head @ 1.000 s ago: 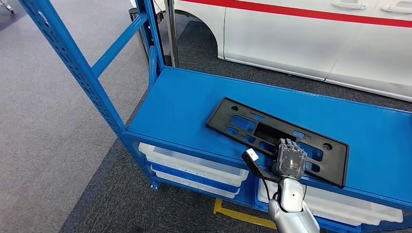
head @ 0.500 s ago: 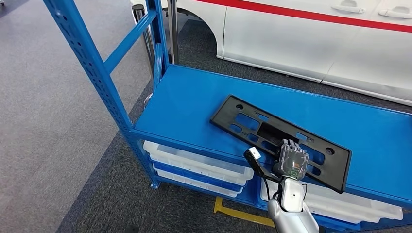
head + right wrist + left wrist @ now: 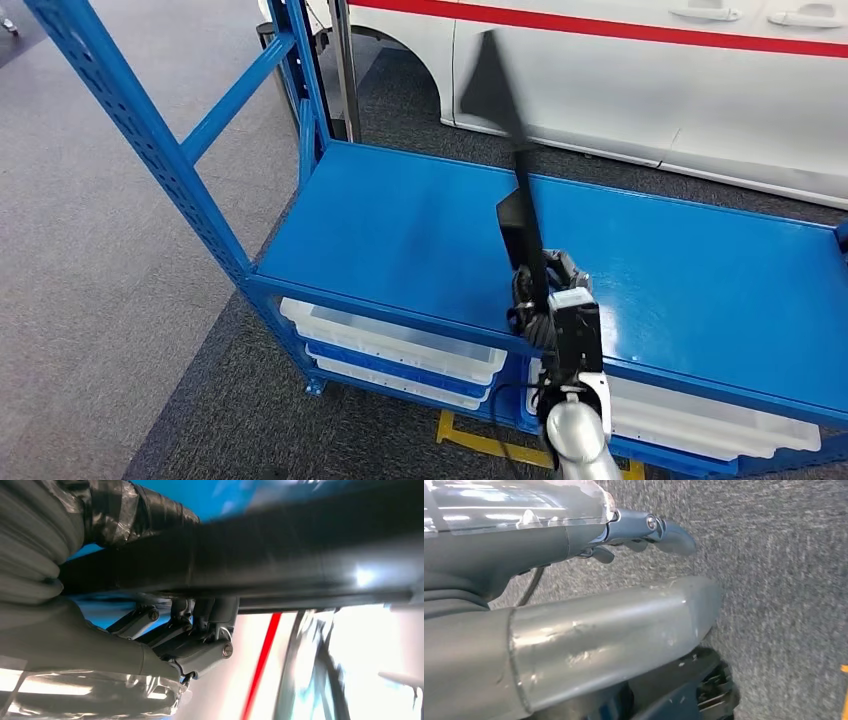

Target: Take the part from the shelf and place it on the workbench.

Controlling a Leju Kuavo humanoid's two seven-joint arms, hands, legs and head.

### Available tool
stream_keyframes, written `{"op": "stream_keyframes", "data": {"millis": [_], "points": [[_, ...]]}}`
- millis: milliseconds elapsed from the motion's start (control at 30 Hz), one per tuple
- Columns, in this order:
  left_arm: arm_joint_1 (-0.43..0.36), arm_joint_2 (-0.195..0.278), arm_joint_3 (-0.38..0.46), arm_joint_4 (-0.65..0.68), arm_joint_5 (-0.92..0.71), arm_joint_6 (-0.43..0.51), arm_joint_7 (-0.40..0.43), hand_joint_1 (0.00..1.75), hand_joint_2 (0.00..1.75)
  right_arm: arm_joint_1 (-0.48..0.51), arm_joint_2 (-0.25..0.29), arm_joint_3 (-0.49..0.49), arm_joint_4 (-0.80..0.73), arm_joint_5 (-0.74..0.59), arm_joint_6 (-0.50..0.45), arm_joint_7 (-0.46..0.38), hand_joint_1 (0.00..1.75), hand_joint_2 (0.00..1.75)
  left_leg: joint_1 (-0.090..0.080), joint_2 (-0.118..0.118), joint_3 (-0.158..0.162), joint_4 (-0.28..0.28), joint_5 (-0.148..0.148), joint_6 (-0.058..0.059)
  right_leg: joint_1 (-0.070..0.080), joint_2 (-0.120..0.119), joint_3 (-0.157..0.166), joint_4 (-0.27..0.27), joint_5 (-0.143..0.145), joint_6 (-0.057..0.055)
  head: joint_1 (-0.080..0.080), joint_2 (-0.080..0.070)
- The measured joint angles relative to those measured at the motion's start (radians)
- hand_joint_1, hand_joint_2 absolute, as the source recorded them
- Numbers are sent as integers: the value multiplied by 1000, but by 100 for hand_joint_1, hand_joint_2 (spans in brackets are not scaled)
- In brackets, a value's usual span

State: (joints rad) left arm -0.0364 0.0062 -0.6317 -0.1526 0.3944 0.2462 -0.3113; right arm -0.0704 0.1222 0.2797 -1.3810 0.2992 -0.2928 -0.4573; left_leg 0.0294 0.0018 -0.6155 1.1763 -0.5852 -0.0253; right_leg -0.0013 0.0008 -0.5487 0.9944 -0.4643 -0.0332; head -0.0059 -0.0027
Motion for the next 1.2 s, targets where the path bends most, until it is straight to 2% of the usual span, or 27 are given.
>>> {"op": "stream_keyframes", "data": {"millis": [33,67,100,133,167,233,267,367,400,467,533,567,600,633,700,733,767,800,867,933,967,1033,1067,1100,1133,1167,1200], "points": [[0,-1,0,0,6,2,-1,0,0,42,2,27,-76,-68,19,-8,175,175,0,0,-31,62,-28,-3,0,-5,-3,2,-1,-1,0,0],[2,-1,0,0,13,5,-2,0,0,82,1,48,-146,-127,32,-19,175,175,0,0,-50,100,-38,-6,0,-9,-8,5,-1,-2,0,0],[5,-1,0,0,18,7,-2,0,0,113,0,64,-207,-172,42,-29,175,175,1,0,-52,104,-28,-7,0,-11,-12,9,-2,-1,0,0],[8,-1,0,1,22,10,-2,0,0,136,-1,74,-261,-208,47,-42,175,175,1,1,-33,67,0,-7,-1,-11,-15,13,-4,0,0,0],[11,-1,0,2,27,13,-2,0,0,156,-2,81,-316,-239,51,-56,175,175,1,1,1,3,39,-5,-2,-10,-16,19,-7,3,0,0],[13,-2,0,4,34,16,-3,0,0,188,-3,90,-396,-269,53,-77,175,175,-2,-1,63,-118,81,2,-1,-8,-20,32,-14,11,0,0],[13,-2,0,4,36,17,-4,0,0,200,-3,93,-427,-276,54,-84,175,175,-5,-1,77,-148,86,7,0,-7,-23,37,-16,16,1,0],[15,-7,1,6,40,18,-7,0,0,228,-5,97,-486,-281,54,-93,175,175,-9,-1,79,-160,87,25,-1,-5,-29,42,-15,31,1,0],[16,-8,1,6,40,19,-8,0,0,236,-6,97,-502,-281,53,-95,175,175,-8,-1,79,-163,90,31,-2,-4,-33,51,-24,37,1,0],[15,-10,1,6,38,21,-10,0,0,248,-8,98,-529,-278,53,-97,175,175,-5,1,79,-168,96,43,-6,-3,-63,122,-73,47,1,0],[14,-13,1,6,36,29,-10,0,0,259,-10,98,-546,-272,51,-100,175,175,-5,2,77,-168,96,48,-8,-3,-121,246,-135,53,1,0],[14,-14,1,6,37,35,-10,0,0,267,-10,98,-552,-266,46,-100,175,175,-6,2,77,-168,96,48,-9,-3,-145,297,-150,55,1,0],[15,-15,1,7,41,40,-11,0,0,275,-10,98,-556,-257,38,-100,175,175,-6,2,77,-167,95,48,-11,-3,-156,317,-148,56,1,0],[14,-17,1,7,47,45,-12,0,0,285,-10,98,-561,-243,28,-99,175,175,-6,1,79,-166,94,47,-13,-3,-148,300,-125,56,1,0],[14,-21,1,7,58,48,-12,0,0,302,-11,100,-569,-214,10,-98,175,175,-5,-2,83,-164,89,42,-15,-3,-87,173,-56,53,1,0],[14,-23,1,7,63,50,-13,0,0,311,-12,103,-573,-201,6,-98,175,175,-7,-3,84,-162,86,38,-14,-3,-56,109,-32,50,1,0],[14,-24,1,7,66,51,-12,0,0,321,-14,108,-576,-191,6,-99,175,175,-8,-3,84,-161,85,33,-12,-2,-37,70,-22,47,1,0],[14,-26,1,7,69,52,-12,0,0,332,-16,115,-578,-182,7,-102,175,175,-10,-3,84,-160,85,27,-9,-2,-30,54,-23,43,1,0],[15,-29,1,7,72,52,-9,0,0,355,-23,127,-579,-167,14,-110,175,175,-11,-3,84,-160,86,17,-7,0,-32,51,-21,34,0,0],[15,-31,1,7,72,50,-5,0,0,373,-29,137,-580,-157,22,-118,175,175,-9,-3,75,-136,60,10,-11,-3,-32,44,-15,20,0,0],[15,-31,1,7,72,49,-3,0,0,380,-32,142,-580,-154,24,-121,175,175,-8,-3,59,-96,30,7,-12,-5,-33,40,-12,12,0,0],[16,-32,1,8,72,47,1,0,0,391,-36,149,-581,-152,27,-124,175,175,-8,-3,8,29,-42,3,-8,-8,-41,40,-7,2,0,0],[16,-33,1,8,72,47,2,0,0,395,-39,151,-581,-152,27,-124,175,175,-8,-3,-15,87,-67,2,-6,-9,-45,42,-5,0,0,0],[17,-33,1,8,72,46,2,0,0,399,-41,152,-581,-152,28,-125,175,175,-8,-3,-23,116,-72,3,-3,-9,-50,44,-3,-2,0,0],[17,-33,1,8,72,44,3,0,0,403,-43,152,-581,-152,28,-125,175,175,-8,-3,-13,106,-59,5,-1,-9,-54,46,-1,-3,0,0],[17,-33,1,8,73,43,3,0,0,407,-44,152,-581,-152,30,-126,175,175,-9,-3,17,56,-30,10,1,-8,-57,49,0,-3,0,0],[16,-33,1,8,73,42,4,0,0,410,-46,153,-581,-152,31,-128,175,175,-12,-3,59,-17,2,18,3,-7,-59,52,2,-2,0,0]]}}
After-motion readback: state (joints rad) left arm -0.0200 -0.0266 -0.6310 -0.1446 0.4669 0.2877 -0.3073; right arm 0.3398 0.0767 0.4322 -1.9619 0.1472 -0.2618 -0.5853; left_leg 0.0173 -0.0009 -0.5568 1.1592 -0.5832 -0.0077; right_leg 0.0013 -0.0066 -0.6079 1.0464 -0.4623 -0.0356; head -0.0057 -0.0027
